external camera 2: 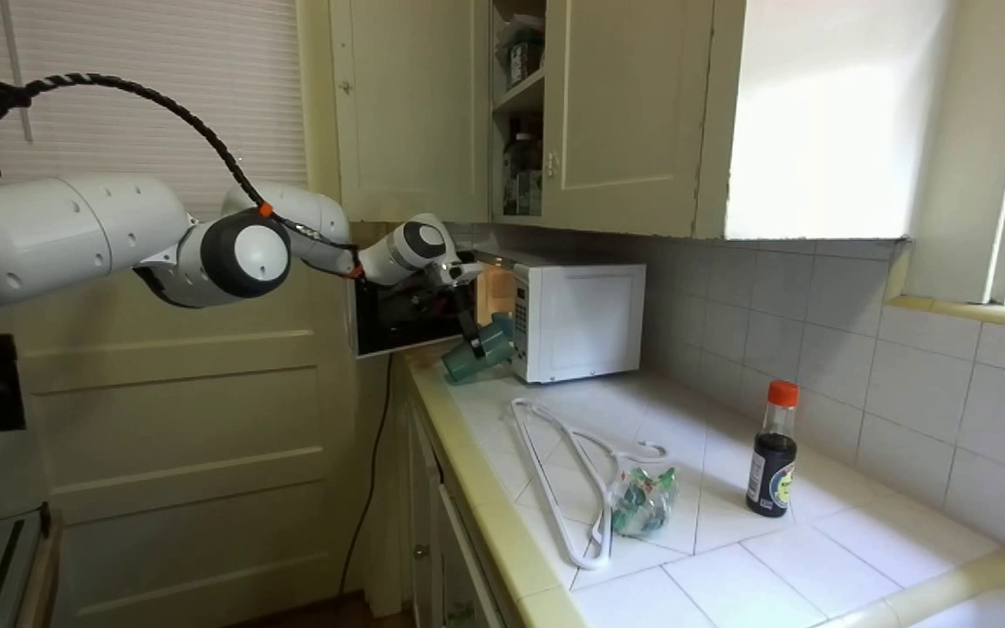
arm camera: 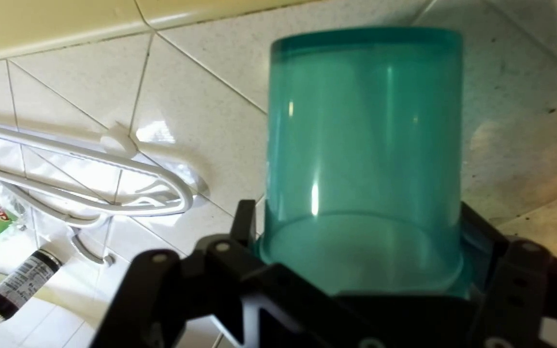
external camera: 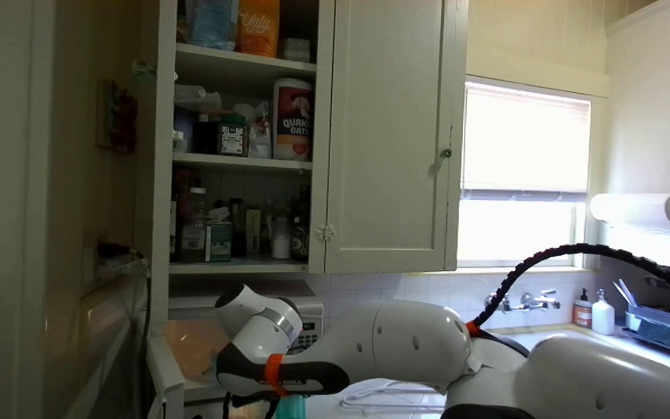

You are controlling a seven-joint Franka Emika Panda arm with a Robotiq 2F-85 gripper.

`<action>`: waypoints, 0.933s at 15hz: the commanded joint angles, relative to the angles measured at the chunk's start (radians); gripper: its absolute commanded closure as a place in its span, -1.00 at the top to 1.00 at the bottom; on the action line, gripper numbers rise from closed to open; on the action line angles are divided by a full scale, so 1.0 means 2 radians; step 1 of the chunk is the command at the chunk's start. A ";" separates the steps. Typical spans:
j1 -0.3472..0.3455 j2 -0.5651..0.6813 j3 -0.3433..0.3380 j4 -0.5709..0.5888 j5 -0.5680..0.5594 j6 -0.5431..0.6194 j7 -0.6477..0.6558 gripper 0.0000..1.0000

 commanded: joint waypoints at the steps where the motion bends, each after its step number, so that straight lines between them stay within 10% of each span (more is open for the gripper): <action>1: 0.000 0.002 0.005 0.007 0.005 0.004 -0.022 0.41; 14: -0.032 -0.018 0.033 0.002 0.061 0.116 -0.038 0.41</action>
